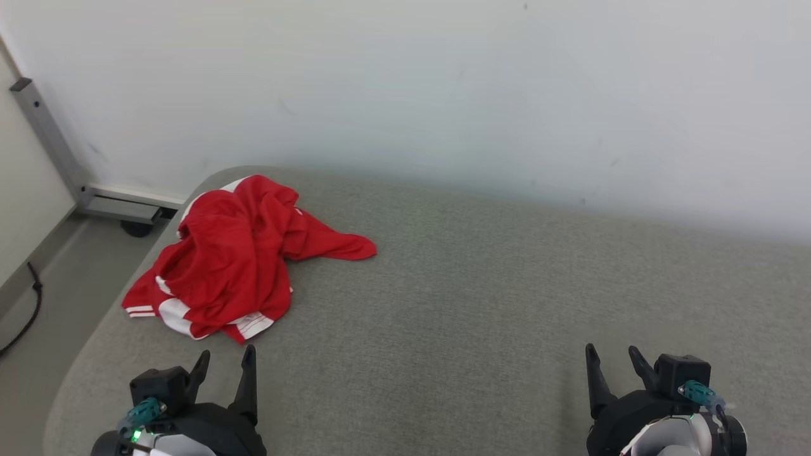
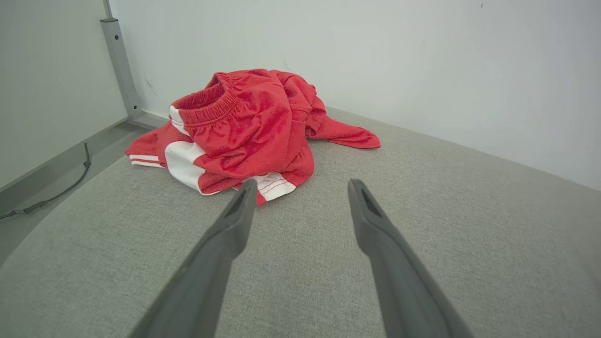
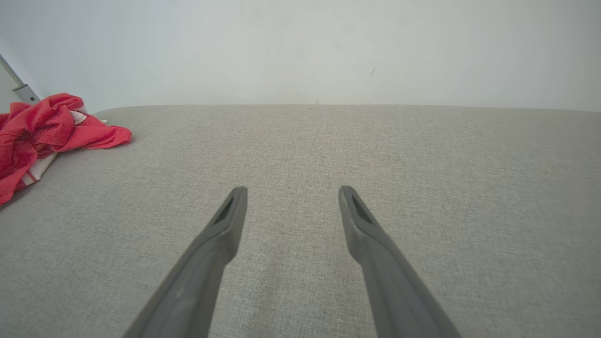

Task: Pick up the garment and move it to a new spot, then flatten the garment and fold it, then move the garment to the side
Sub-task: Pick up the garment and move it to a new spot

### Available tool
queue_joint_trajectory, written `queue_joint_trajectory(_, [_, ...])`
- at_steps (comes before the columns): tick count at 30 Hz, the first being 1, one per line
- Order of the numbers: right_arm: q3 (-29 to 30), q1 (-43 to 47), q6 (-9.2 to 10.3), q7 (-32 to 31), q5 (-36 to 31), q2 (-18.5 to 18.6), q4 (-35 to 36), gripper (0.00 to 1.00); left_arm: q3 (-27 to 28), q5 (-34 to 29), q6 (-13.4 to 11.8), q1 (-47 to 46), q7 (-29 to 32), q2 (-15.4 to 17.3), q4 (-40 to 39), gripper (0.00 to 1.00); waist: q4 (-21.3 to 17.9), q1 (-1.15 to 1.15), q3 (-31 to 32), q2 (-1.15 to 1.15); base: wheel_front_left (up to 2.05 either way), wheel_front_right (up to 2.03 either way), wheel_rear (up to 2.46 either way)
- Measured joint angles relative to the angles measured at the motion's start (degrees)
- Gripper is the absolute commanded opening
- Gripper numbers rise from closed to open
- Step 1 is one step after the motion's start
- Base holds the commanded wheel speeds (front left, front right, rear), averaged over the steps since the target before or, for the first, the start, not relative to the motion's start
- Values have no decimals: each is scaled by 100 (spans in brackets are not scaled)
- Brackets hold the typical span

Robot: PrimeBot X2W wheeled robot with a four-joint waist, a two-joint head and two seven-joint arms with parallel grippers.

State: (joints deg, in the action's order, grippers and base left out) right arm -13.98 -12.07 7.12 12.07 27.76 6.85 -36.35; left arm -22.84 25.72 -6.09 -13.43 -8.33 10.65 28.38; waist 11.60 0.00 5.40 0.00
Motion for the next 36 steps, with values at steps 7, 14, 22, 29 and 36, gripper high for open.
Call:
queue_joint_trajectory(7, [88,1,0,1,-12,-31,67,100,-16,-8,0,-2,77,10,-37,100,570,0,-14,0,0,0,0])
queue_joint_trajectory(14, [62,-19,0,-42,-76,-88,80,100,38,-7,-1,9,125,73,-107,100,1149,0,-32,0,0,0,0])
queue_joint_trajectory(22, [15,-11,0,-56,-118,-134,157,100,5,14,15,-23,311,76,-122,100,1298,0,-40,0,0,0,0])
queue_joint_trajectory(29, [-108,-4,1,-126,-286,-115,479,100,13,216,219,-814,867,-31,152,100,1220,0,-124,0,0,0,0])
queue_joint_trajectory(36, [-283,-5,1,-265,-539,-10,1013,100,125,477,381,-1576,1605,-62,736,100,964,0,-270,0,0,0,0])
